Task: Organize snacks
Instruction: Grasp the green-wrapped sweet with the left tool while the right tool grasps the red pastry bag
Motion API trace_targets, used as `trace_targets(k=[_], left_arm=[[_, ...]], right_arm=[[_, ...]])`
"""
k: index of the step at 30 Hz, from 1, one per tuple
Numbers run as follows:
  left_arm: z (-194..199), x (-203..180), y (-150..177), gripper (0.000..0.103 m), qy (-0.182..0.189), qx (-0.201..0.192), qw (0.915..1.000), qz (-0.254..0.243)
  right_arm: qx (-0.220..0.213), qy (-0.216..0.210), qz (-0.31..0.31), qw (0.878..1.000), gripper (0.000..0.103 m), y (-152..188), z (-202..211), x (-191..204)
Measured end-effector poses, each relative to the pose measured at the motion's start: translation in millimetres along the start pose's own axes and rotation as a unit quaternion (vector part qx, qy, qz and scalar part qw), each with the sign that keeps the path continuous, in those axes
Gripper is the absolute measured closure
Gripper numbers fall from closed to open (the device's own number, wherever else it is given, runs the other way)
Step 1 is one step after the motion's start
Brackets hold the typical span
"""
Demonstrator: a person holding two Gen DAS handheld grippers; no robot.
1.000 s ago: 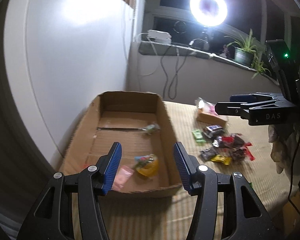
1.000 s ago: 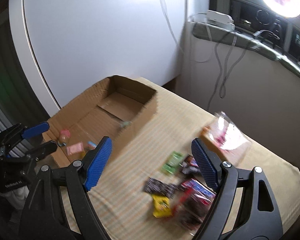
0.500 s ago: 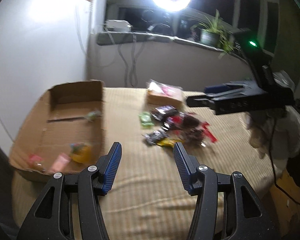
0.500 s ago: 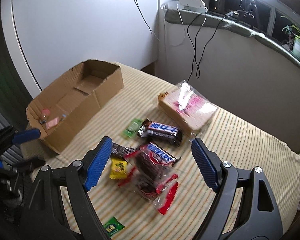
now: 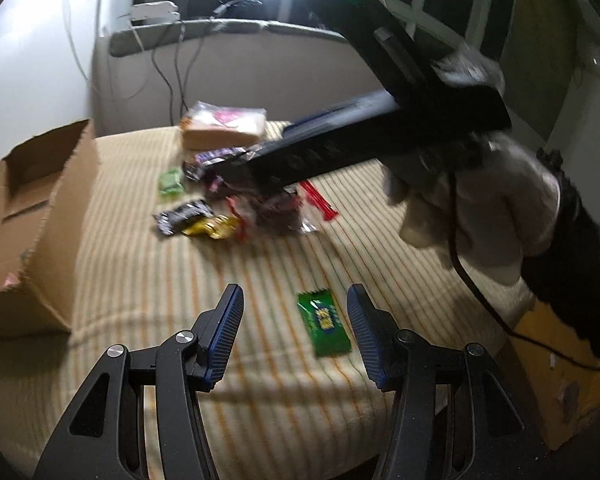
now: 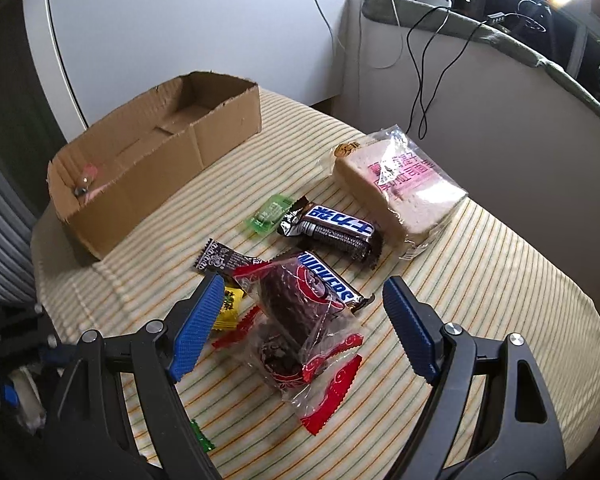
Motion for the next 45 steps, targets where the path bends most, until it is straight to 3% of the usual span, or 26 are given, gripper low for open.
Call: trace_targets(k=[9,17,21,33,45], left_arm=[[-23,-19,13,0.051,-0.021,0.02,0.9992,-0.028],[-27,-24,15,0.067,-0.049,0.013,0.9972,-0.056],[-26,-19,14,0.082,-0.052,0.007,0.997,-0.058],[-19,2,12,0.083,-0.041,0.001,0.999,-0.02],[-4,21,4,0.083,-0.044,-0.017,0.9989,0.001]], right_arm=[[0.001,-0.013,-0.001,1.0,0.024,7,-6,-3],[0.003,-0.019,0.001,1.0,0.033,10,-9,-2],[0.01,-0.015,0.005,1.0,0.044,14,-12,-1],[0.002,-0.015,-0.023,1.0,0.063,13,-1,-6],[-0.02,-0.01,-0.038,0.999,0.065,6,17,-9]])
Point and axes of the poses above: each gripper's, at about its wrist camera, not at the fingertips, and z roughly against the way its jaws point, x to its left, y to its underside, the point moved 9 cm from there along -z, roughly the way its jaws point, and after that the axes turned 3 degrees about -y, right-handed, at the moved point
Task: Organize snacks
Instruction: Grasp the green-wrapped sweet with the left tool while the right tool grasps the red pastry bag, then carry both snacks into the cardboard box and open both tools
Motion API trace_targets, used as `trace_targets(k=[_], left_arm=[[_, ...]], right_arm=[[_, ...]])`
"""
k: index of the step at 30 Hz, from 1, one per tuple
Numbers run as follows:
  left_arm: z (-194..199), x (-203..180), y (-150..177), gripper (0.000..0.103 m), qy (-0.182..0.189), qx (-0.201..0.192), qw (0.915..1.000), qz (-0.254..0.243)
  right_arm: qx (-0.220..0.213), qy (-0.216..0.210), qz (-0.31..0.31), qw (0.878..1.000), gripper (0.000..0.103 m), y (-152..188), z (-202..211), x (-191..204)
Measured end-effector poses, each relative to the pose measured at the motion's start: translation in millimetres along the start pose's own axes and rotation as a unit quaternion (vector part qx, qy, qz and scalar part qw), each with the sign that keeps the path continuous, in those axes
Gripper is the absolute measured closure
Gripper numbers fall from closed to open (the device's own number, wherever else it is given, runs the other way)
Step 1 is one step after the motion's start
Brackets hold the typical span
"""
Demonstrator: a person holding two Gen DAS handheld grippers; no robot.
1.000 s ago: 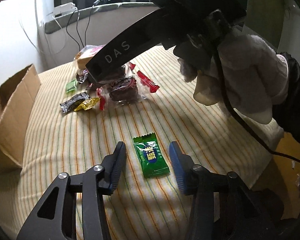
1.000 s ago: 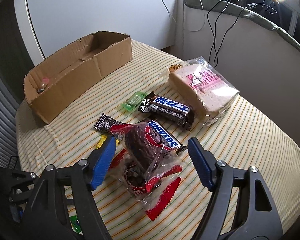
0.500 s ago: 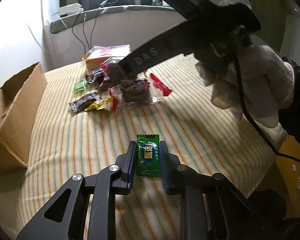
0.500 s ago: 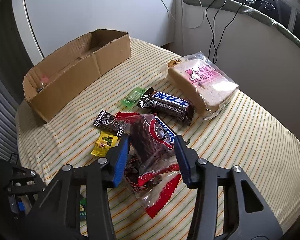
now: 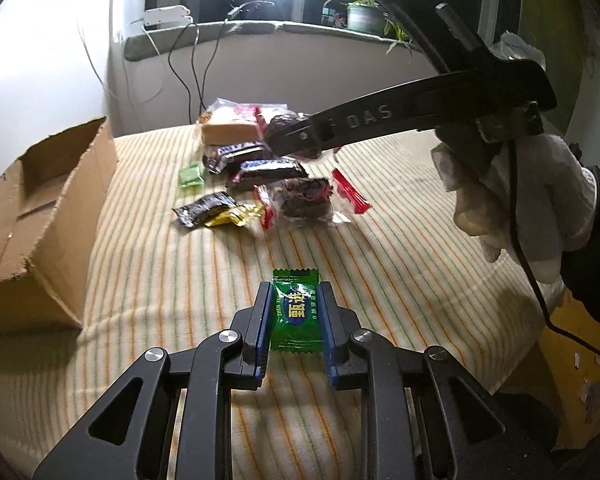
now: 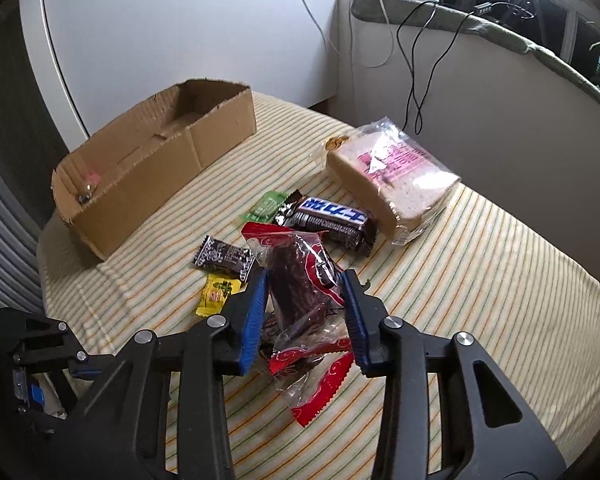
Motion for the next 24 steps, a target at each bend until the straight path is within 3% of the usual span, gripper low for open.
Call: trace_targets(k=[11,24], left_arm=[[24,42,-23,0.083,-0.027,-0.037,0.9988,0.019],[52,146,-55,0.083,-0.105,-0.082,0.9896,0.054]], right_arm=[[-0.031,-0.002,-0.008,0.999,0.065,-31,21,9],[-0.039,-0.029,0.026,0.998,0.065,-79,-3,67]])
Point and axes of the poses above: each gripper's, at about its wrist camera, not at the fingertips, and z roughly against the way its jaws point, x to its left, y to its underside, the point moved 9 cm from there along -z, roughly the way its jaws point, and after that the axes turned 3 degrees about -y, right-handed, at the moved point
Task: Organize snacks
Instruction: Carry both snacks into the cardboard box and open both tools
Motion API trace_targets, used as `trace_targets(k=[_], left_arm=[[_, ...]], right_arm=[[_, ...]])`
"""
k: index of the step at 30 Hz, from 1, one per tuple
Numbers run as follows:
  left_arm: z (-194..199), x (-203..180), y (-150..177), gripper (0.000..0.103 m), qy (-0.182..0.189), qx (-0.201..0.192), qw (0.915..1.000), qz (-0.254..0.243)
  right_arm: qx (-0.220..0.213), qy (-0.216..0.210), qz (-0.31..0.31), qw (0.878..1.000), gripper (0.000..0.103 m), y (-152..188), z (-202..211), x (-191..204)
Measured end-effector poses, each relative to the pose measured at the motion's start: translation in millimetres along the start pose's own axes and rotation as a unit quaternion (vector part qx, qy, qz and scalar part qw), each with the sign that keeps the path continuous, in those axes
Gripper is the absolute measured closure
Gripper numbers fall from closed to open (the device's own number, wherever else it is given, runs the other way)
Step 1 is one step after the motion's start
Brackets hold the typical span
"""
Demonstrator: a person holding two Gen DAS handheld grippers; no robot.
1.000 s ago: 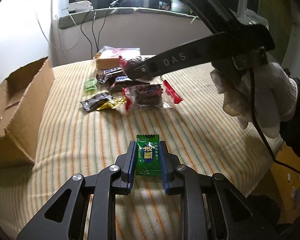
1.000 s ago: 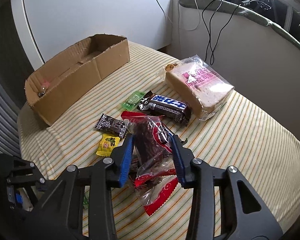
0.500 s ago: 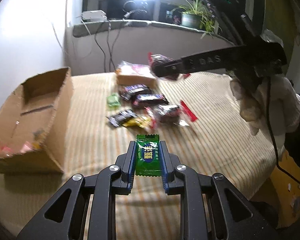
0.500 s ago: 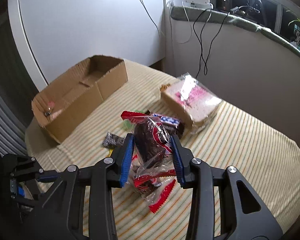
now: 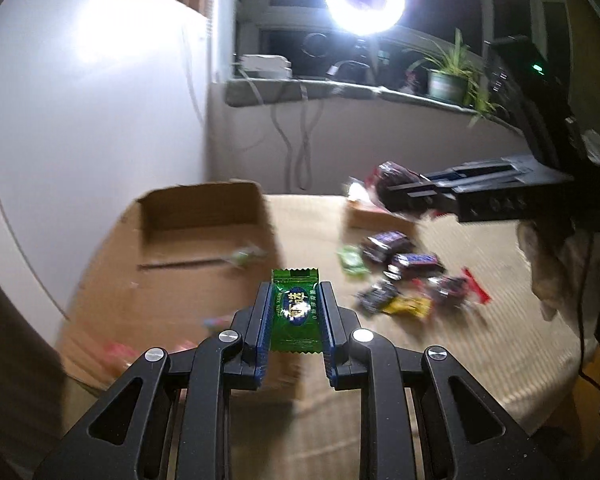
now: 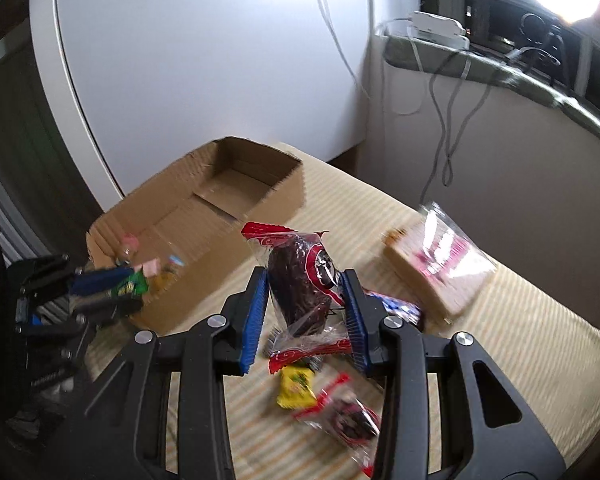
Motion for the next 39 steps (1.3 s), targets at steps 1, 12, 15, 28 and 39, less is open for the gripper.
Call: trace_targets(k=[1,12,15,28,39], left_arm=[[0,6,-1,0.083,-0.004,-0.001,1.0,0.002],[-17,65,-11,0.083,-0.05,0.001,0.9986,0.019],[-21,73,-13,0.083,-0.053,0.002,0.9984,0.022],[-38,91,-18,0.083,-0.059,0.012,0.9978,0.027],[-42,92,-19,0.081,-0.063,0.015,0.9975,0.026]], right_arm=[[0.0,-0.002,0.004,1.0,0.065,-4,-3,4],[0.006,-0.031,0.03,0.999,0.065,-38,-48,47],[0.008,-0.039,0.03,0.999,0.065,-45,-59,53],[0.033,-0.052,0.035,0.997,0.065,-65,-113,63],[0.041,-0.052,0.037,0.997,0.061,-70,-132,66]])
Point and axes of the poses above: each gripper's, at about its wrist camera, not at the fingertips, and z roughly against the way its jaws point, x to its left, y to its underside, the point moved 9 cm from there along -z, roughly the way its jaws point, and after that the axes turned 3 degrees about -y, right-handed, at the moved point
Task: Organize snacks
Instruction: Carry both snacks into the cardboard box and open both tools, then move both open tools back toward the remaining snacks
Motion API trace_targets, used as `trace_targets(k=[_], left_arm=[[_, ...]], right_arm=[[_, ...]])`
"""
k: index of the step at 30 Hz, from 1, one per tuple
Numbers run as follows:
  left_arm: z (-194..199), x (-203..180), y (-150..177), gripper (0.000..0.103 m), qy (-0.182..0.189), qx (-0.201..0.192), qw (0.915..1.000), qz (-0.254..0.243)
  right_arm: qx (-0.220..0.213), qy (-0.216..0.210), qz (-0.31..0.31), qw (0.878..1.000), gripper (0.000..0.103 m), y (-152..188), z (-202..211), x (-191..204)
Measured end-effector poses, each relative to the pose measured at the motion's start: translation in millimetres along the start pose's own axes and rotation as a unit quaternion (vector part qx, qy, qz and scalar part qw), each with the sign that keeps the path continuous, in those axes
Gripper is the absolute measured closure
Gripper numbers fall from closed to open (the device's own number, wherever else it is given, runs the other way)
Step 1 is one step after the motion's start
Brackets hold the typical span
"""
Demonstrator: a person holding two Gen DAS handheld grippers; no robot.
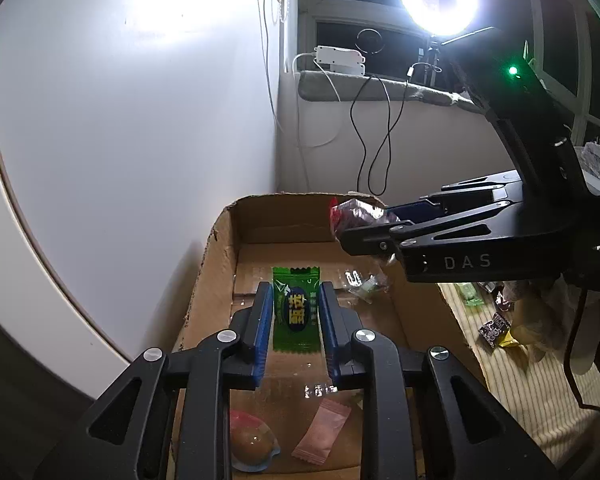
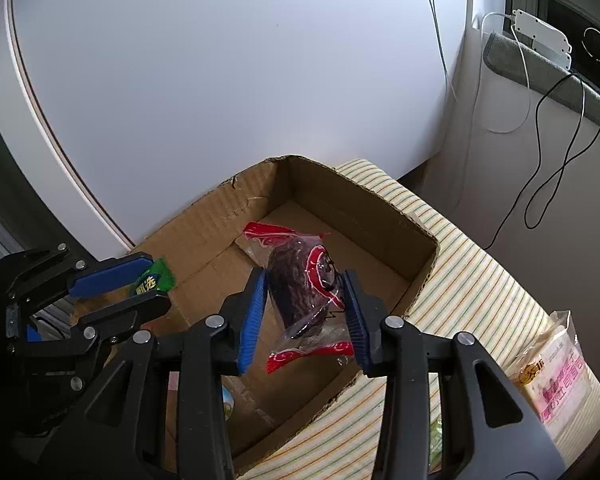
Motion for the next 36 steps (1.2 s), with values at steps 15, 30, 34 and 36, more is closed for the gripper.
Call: trace_targets(k=[15,30,34,36], left_arm=[[20,-3,-5,0.057,-0.001,-0.018,0.9998,0.003],[44,-36,-4,0.057,0.018,-0.031,0.9993,-0.006],[46,-55,-2,0.057,0.033,-0.03,0.9989,-0.011],[47,-67,-1,0.057,0.042,-0.029,0.9986,-0.017]], right_arm=[[-0.025,0.025,-0.006,0.999,0.023,-1,29,-6],[-0.05,0.056,-0.039,0.996,0.023,34,90,-34],[-0.053,0.065,-0.051,0.995,0.023,51,111,-50],[-0.049,0.076,-0.053,0.995,0.023,63,122,-59]])
Point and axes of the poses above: each gripper's, at about its wrist camera, not at the fingertips, and z roughly against the way its jaws point, x to its left, y to its underside, the point moved 9 cm from there along -z, roughly the way its jaws point, and after that the axes turned 3 degrees about -y, right-handed, at the moved point
